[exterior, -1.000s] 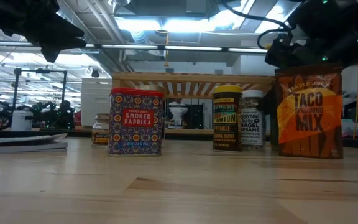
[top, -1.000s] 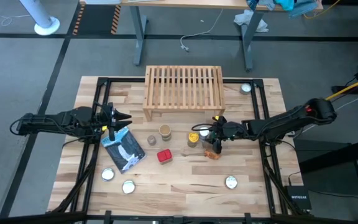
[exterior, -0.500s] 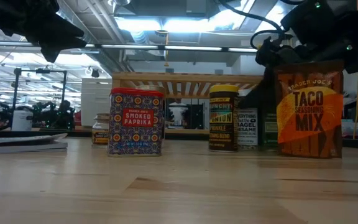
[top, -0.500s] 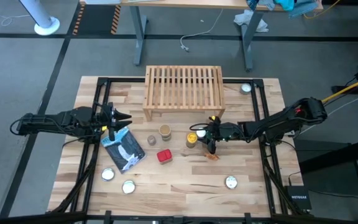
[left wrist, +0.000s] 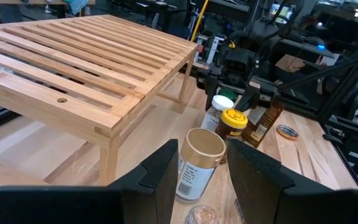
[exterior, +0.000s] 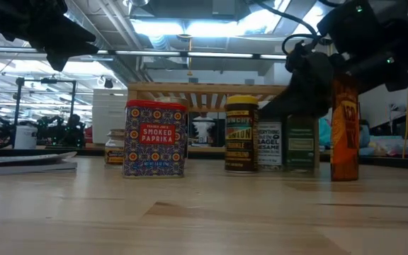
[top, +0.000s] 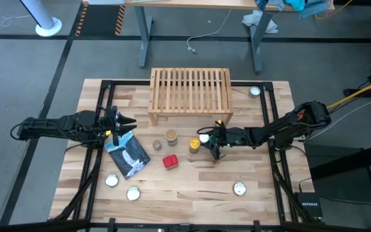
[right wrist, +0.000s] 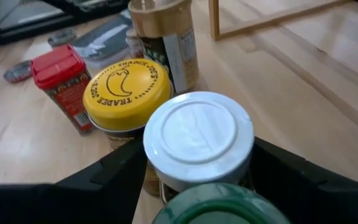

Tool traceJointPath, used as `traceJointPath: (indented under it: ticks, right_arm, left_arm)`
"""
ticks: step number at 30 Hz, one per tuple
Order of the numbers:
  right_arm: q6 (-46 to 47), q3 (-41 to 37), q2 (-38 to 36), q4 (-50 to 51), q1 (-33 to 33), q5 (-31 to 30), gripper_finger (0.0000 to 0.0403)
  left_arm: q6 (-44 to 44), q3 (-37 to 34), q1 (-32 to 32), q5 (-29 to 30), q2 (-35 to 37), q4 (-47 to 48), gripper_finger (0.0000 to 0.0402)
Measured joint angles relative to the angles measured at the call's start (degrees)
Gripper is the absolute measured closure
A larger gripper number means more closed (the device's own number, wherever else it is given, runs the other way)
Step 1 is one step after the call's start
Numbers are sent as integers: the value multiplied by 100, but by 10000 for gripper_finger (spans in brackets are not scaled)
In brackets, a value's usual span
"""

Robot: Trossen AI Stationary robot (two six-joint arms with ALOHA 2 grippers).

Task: Shelf spices
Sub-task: Adjust the seasoning bag and bottles

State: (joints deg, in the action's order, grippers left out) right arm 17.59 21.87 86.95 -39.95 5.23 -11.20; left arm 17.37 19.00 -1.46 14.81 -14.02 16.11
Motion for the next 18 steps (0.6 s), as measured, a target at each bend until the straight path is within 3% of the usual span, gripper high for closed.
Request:
traceJointPath:
  ticks: [18]
  right_arm:
    - [-579, 1336, 1323, -97, 0, 177, 134]
  left_arm:
    - [-181, 0, 1, -2, 0, 1, 271]
